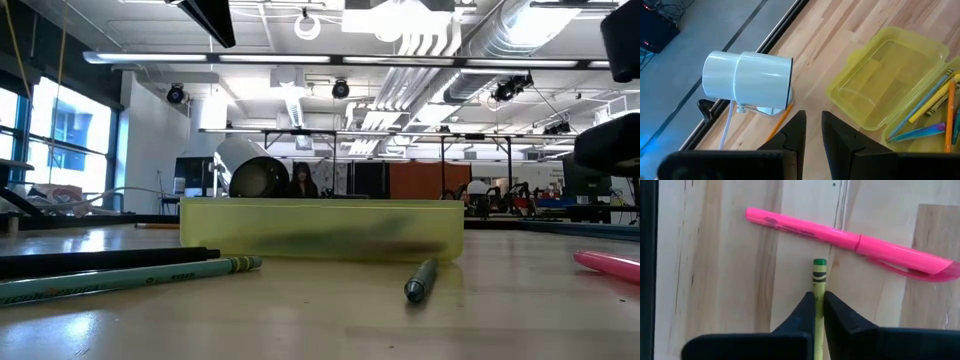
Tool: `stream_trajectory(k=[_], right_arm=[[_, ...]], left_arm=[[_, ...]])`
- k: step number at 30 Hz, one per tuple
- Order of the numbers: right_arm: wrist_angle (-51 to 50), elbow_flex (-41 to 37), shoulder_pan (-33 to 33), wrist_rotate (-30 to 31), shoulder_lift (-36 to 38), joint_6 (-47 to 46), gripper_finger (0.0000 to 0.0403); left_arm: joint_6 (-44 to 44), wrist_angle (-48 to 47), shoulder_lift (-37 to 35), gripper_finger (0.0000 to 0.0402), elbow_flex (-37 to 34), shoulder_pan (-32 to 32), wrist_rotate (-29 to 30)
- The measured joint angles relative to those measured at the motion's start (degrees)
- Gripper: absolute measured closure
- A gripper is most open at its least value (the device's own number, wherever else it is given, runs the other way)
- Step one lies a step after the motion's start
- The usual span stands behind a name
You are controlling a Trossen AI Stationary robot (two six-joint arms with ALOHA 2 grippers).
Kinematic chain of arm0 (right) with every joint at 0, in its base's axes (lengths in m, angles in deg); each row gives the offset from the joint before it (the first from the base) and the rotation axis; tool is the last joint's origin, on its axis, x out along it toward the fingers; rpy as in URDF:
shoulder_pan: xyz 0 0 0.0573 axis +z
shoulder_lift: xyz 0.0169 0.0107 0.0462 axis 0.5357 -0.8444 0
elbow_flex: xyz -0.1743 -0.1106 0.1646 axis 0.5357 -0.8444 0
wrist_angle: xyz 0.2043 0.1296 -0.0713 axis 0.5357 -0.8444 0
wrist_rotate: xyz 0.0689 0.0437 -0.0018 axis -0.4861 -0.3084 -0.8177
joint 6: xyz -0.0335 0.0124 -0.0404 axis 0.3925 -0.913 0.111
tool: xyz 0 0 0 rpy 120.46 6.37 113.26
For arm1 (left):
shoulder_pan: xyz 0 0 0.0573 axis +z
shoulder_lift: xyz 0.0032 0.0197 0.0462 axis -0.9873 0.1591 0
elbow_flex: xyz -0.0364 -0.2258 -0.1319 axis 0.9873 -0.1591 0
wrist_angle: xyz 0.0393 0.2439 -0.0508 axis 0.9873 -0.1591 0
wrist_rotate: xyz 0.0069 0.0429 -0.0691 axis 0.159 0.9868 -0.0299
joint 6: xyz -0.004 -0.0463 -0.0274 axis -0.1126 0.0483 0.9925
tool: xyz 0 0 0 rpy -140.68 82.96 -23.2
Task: Pick & place school supplies into a supply box
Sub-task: Put the green crayon into the supply box, then put the left dark green crayon into the supply box
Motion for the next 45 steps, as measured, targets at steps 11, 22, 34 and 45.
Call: stream_trajectory(k=[11,22,34,45], right_arm=[[2.4,-0.3,-13.1,15.1,9.3,23.7,0.0394],[25.7,-0.3,-30.0,6.0,6.4,46.0,0.0388],[27.0,-0.2,-31.1,3.0,2.8,50.3,0.0308],[28.9,-0.2,-31.0,8.1,4.0,48.9,0.0278]], left_arm=[[-0.6,0.2,0.0,0.0305,0.0,0.0,0.5],[-1.5,0.2,0.0,0.0305,0.0,0.0,0.3],[-1.0,0.2,0.0,0.0305,0.0,0.0,0.2],[14.8,-2.3,0.1,0.0305,-9.4,-8.8,-11.2]])
